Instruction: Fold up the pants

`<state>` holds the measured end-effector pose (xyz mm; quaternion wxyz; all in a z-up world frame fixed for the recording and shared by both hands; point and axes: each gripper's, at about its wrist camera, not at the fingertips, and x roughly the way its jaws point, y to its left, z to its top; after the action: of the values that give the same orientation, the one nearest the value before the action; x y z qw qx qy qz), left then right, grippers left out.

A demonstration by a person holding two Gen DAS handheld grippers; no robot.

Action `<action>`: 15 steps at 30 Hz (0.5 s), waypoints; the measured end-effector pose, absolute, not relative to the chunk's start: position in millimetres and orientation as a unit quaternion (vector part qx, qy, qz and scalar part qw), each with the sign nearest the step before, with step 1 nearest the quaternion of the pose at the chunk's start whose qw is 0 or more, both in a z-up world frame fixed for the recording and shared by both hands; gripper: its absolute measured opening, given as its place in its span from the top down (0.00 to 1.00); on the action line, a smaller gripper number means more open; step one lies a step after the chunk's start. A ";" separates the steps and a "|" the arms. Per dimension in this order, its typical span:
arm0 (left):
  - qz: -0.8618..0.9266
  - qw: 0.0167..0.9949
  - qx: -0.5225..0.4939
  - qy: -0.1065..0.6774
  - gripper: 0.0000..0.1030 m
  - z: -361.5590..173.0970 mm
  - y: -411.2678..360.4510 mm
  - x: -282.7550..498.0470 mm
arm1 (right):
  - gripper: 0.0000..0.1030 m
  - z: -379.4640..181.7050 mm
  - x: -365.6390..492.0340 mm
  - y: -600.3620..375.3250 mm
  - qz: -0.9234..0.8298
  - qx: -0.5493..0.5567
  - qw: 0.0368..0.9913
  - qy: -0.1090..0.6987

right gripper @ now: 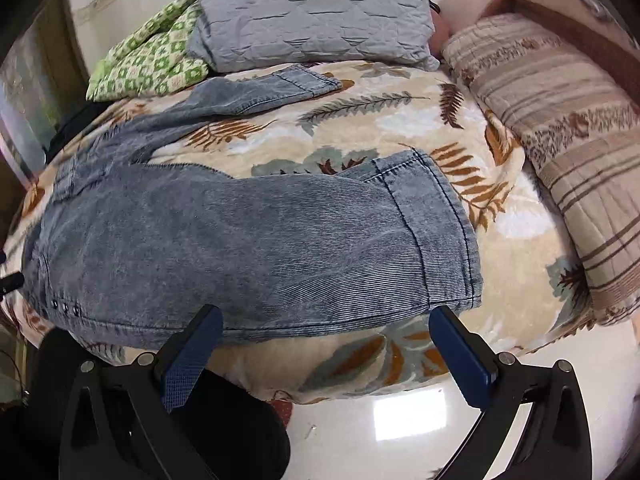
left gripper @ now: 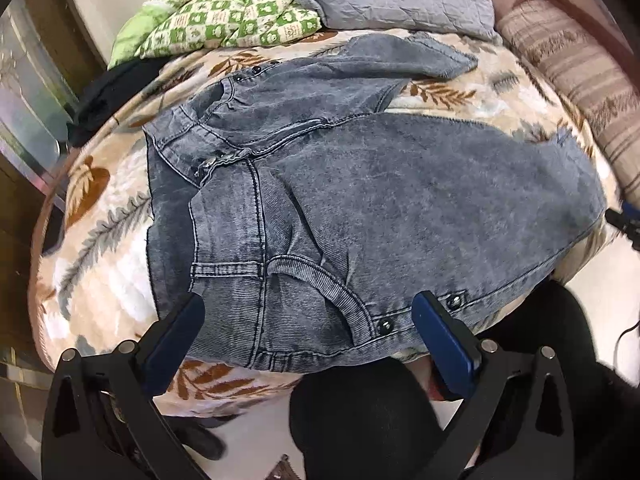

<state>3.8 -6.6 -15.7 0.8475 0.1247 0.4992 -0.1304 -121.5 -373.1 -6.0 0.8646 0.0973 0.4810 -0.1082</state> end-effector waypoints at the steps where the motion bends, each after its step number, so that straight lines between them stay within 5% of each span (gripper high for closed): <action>1: -0.129 0.847 0.115 0.503 0.00 -13.9 -3.4 6.6 | 0.00 -6.5 -121.8 -381.1 -0.110 0.112 0.864 0.479; 8: -0.070 0.843 -0.013 0.533 0.00 3.3 61.5 41.7 | 0.00 -13.1 -123.9 -447.1 -0.160 0.176 0.850 0.470; 15: -0.047 0.789 -0.143 0.596 0.00 -44.5 110.0 44.2 | 0.00 -27.0 -104.8 -502.1 -0.195 0.211 0.834 0.470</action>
<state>44.2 110.0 -44.5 0.7887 -0.1426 0.5962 -0.0468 -104.8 -502.1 -27.0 0.8344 0.2113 0.4701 -0.1953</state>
